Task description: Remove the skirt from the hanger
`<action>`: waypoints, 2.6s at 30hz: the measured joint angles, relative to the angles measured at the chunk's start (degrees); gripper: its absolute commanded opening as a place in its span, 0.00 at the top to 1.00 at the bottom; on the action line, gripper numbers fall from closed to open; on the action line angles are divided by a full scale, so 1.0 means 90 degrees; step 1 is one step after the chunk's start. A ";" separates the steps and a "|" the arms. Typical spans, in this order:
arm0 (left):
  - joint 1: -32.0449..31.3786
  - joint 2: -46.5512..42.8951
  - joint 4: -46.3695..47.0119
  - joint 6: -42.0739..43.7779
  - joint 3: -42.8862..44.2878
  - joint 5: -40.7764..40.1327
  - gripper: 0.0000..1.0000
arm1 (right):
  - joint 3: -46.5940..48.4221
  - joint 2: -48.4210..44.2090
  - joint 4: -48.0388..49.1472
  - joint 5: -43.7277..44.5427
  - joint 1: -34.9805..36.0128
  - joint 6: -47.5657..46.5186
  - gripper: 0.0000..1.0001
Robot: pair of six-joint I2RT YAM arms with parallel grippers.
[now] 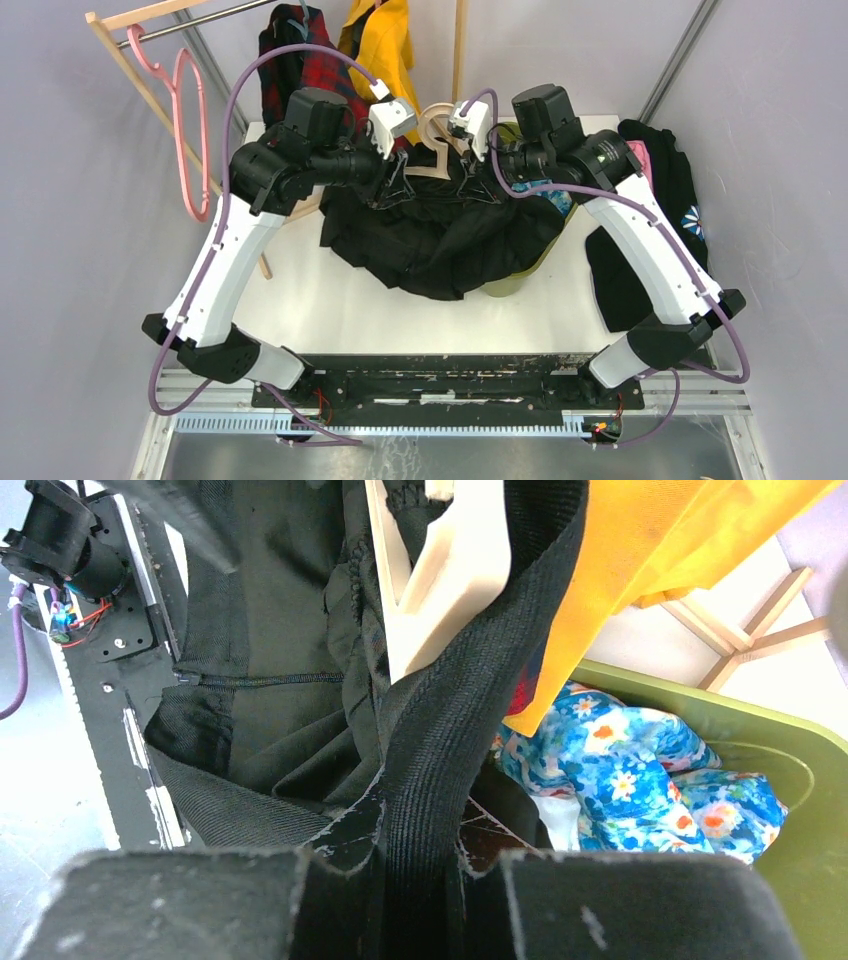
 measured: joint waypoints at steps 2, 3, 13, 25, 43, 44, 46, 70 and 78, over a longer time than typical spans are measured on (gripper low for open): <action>-0.0024 0.0044 0.0000 0.0005 0.0058 -0.0168 0.55 | -0.0029 -0.0075 -0.0002 -0.0017 0.0002 0.0000 0.99; -0.0036 0.0073 0.0002 0.0007 0.0092 -0.0296 0.56 | -0.0039 -0.0112 -0.0012 -0.0024 0.0002 -0.0002 0.99; -0.0141 0.0323 0.0063 0.0415 0.0823 -0.2540 0.75 | -0.0328 -0.0406 0.0012 -0.0012 -0.0027 0.0010 0.99; -0.0143 0.0469 0.0804 0.0903 0.0731 -0.3793 0.75 | -0.0551 -0.0483 0.0039 -0.0233 0.0012 -0.0010 0.99; -0.0131 -0.0993 0.0918 0.0979 0.0624 -0.1681 0.52 | -0.0551 -0.0503 -0.0034 -0.0274 0.0012 -0.0204 0.99; -0.0131 -0.1161 0.0874 0.0981 0.0396 -0.1411 0.52 | -0.0551 -0.0503 -0.0034 -0.0279 0.0012 -0.0206 0.99; -0.0131 -0.1197 0.0814 0.0996 0.0197 -0.0971 0.52 | -0.0551 -0.0503 -0.0034 -0.0279 0.0012 -0.0204 0.99; -0.0117 0.0223 0.0372 0.1409 -0.0396 0.1188 0.49 | -0.0746 -0.0532 -0.0158 -0.0238 0.0041 -0.0328 0.99; -0.0112 0.0265 0.0362 0.1489 -0.0658 0.1260 0.49 | -0.0814 -0.0583 -0.0265 -0.0272 0.0053 -0.0372 0.99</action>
